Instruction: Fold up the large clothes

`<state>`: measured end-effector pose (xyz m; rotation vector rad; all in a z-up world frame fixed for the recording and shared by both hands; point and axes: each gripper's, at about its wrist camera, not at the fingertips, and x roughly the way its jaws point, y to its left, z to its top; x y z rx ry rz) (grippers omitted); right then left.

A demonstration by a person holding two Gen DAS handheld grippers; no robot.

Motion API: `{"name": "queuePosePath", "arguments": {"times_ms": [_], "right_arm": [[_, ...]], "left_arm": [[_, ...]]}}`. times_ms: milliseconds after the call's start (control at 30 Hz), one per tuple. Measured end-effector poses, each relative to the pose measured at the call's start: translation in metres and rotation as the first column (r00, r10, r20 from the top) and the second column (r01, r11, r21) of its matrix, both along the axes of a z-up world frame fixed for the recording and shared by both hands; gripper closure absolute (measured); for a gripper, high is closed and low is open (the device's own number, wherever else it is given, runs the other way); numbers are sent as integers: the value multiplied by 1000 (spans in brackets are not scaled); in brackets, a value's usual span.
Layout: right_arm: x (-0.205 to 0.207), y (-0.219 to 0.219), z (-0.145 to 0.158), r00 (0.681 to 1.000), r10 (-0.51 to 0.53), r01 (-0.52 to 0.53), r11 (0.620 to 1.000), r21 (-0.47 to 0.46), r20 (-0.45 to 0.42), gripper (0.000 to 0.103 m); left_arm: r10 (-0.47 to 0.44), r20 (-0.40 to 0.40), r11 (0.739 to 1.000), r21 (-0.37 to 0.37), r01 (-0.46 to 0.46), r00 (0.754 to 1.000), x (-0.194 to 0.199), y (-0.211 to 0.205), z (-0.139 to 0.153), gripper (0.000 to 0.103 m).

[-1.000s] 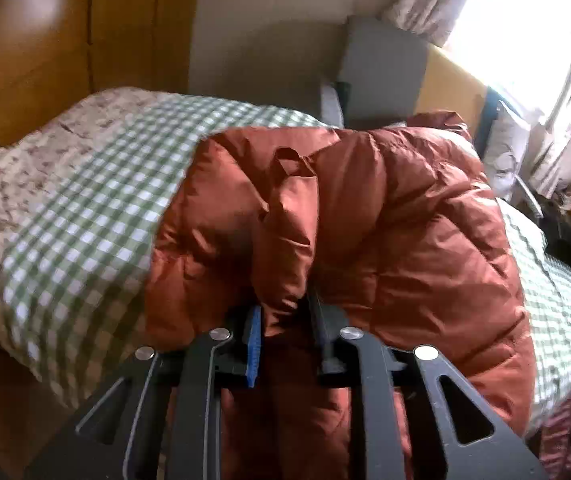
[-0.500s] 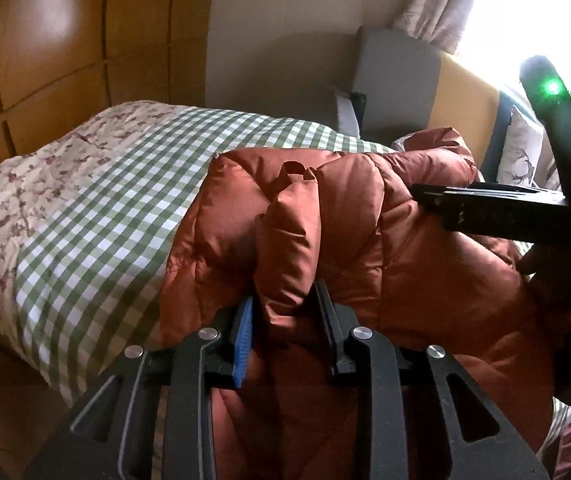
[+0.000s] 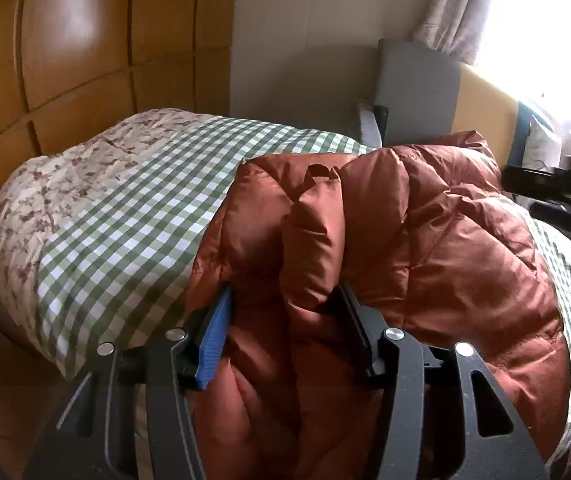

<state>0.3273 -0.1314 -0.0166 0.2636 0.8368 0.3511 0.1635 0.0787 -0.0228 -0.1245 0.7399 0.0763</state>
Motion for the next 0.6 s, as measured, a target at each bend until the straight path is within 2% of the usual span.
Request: {"name": "queuePosePath", "arguments": {"times_ms": [100,200,267,400,467,533,600], "right_arm": [[-8,-35,-24,997,-9,19,991,131,-76,2],[-11,-55,-54,985,36,9,968,252,-171,2],[-12,-63,-71,975,80,0,933,360,-206,2],[-1,-59,-92,959,162,-32,878,478,-233,2],[8,-50,-104,942,232,-58,827,559,-244,2],[16,-40,-114,922,290,-69,774,630,-255,2],[16,-31,-112,920,308,-84,759,646,-243,2]], "left_arm": [[4,1,1000,-16,-4,1000,1,3,-4,47],[-4,4,1000,-28,4,1000,3,8,-11,47],[-11,-7,998,-65,10,1000,7,14,-16,47],[-35,-25,993,-118,32,999,14,24,-23,47],[-48,-37,987,-153,42,998,18,31,-29,47],[-61,-52,976,-213,49,997,21,41,-35,47],[-72,-60,954,-295,51,996,25,54,-44,47]]}}
